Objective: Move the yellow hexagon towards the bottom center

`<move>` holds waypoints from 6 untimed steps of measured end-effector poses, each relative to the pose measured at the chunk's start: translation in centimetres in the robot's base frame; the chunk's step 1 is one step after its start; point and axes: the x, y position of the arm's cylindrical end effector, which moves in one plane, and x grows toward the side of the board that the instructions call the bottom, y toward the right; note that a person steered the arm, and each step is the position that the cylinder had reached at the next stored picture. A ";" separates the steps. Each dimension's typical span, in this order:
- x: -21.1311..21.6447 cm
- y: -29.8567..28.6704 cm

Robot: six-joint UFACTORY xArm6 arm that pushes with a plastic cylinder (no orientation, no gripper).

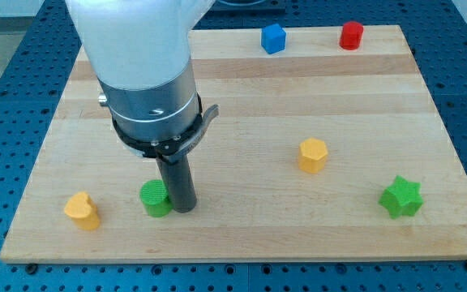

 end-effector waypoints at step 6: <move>-5.0 17.1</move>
